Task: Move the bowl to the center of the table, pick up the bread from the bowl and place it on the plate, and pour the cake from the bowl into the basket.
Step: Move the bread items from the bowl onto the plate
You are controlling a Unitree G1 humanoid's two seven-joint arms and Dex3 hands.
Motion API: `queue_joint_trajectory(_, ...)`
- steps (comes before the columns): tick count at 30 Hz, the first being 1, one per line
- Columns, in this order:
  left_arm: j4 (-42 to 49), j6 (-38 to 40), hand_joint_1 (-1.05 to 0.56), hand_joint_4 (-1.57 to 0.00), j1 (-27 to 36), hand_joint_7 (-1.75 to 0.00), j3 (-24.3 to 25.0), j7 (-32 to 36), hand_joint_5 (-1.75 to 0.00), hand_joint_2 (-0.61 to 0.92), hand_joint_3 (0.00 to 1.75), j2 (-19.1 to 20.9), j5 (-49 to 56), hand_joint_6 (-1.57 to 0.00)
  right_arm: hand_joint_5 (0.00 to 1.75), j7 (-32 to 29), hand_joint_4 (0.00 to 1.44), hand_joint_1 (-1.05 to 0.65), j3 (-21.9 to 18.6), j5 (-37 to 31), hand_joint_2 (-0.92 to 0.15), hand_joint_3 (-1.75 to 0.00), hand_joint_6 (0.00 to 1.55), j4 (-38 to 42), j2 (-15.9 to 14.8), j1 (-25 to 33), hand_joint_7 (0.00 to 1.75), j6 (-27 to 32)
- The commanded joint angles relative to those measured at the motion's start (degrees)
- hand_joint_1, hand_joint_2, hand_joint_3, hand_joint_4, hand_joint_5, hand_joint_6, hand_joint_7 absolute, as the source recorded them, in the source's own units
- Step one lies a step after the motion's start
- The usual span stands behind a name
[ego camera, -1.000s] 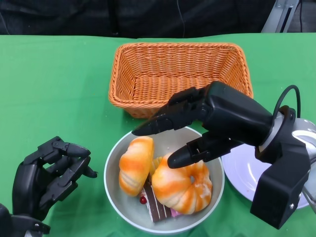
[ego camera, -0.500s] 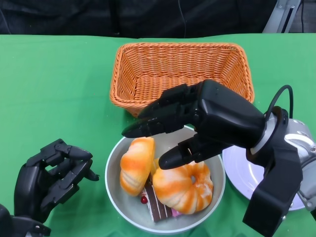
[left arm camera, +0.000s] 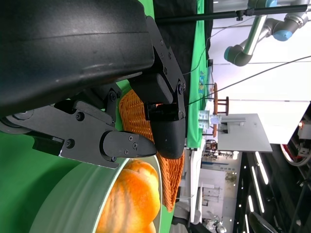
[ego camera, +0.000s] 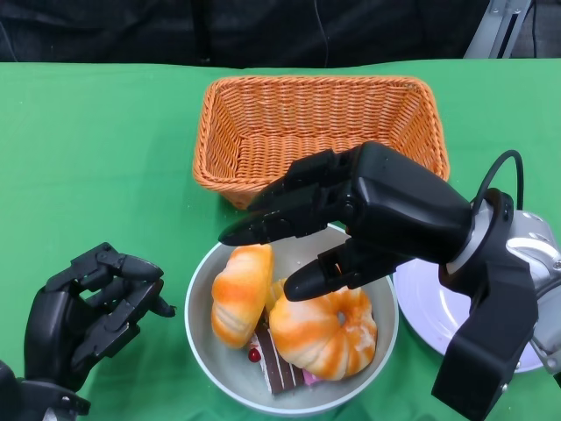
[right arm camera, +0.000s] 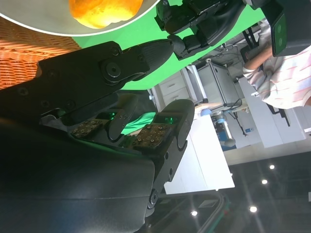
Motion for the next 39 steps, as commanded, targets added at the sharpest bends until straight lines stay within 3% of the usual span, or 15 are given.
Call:
queue_joint_trajectory(1, 0.5, -0.7, -0.21, -0.84, 0.0, -0.96, 0.2, 1.0, -1.33, 0.92, 0.24, 0.5, 0.0, -0.94, 0.18, -0.9, 0.79, -0.57, -0.1, -0.3, -0.83, 0.0, 0.76, 0.1, -0.7, -0.9, 0.0, -0.5)
queue_joint_trajectory(16, -0.4, 0.9, -0.2, -0.89, 0.3, -0.94, 0.1, 2.2, -1.24, 0.92, 0.27, 0.5, 0.6, -0.96, 0.17, -3.5, 0.79, -0.57, 0.9, -3.4, -0.8, 0.0, 0.76, 1.3, -0.5, -1.6, 0.0, -2.2)
queue_joint_trajectory(17, -0.5, 0.8, -0.2, -0.88, 0.4, -0.87, 0.1, 2.8, -1.21, 0.92, 0.27, 0.4, 0.7, -0.97, 0.17, -3.7, 0.79, -0.57, 1.0, -3.8, -0.79, 0.0, 0.76, 1.3, -0.5, -1.8, 0.0, -2.4)
queue_joint_trajectory(22, -0.5, -2.3, -0.24, -0.95, 1.1, -0.22, -0.6, 7.2, -0.79, 0.92, 0.26, 0.0, 3.7, -1.14, 0.14, -4.9, 0.77, -0.58, 1.5, -5.9, -0.79, 0.0, 0.75, 1.9, -0.5, -2.3, 0.0, -3.6)
queue_joint_trajectory(24, -0.8, -1.9, -0.27, -1.01, 1.2, -0.09, -0.8, 7.6, -0.55, 0.92, 0.24, -0.2, 3.6, -1.16, 0.13, -5.2, 0.76, -0.59, 1.7, -6.6, -0.79, 0.0, 0.75, 1.9, -0.5, -2.3, 0.0, -3.7)
queue_joint_trajectory(29, -2.1, 1.9, -0.33, -1.08, 1.2, 0.0, -0.8, 3.4, -0.23, 0.92, 0.16, -0.9, -0.5, -0.97, 0.11, -6.1, 0.75, -0.59, 2.0, -8.3, -0.78, 0.0, 0.75, 2.1, -0.5, -2.4, 0.0, -4.3)
queue_joint_trajectory(33, -2.9, 4.5, -0.37, -1.13, 0.9, -0.01, -1.4, -0.6, -0.12, 0.92, 0.17, 0.0, -1.9, -0.98, 0.09, -7.7, 0.75, -0.61, 2.2, -9.9, -0.78, 0.0, 0.76, 2.8, -0.5, -2.7, 0.01, -5.5)
queue_joint_trajectory(39, -7.6, 7.0, -0.49, -1.1, 3.6, 0.0, -3.3, 5.0, -0.05, 0.92, 0.22, 0.7, 2.7, -0.94, 0.06, -8.6, 0.74, -0.62, 3.1, -12.0, -0.78, 0.0, 0.74, 3.5, -0.7, -3.1, 0.0, -5.7)
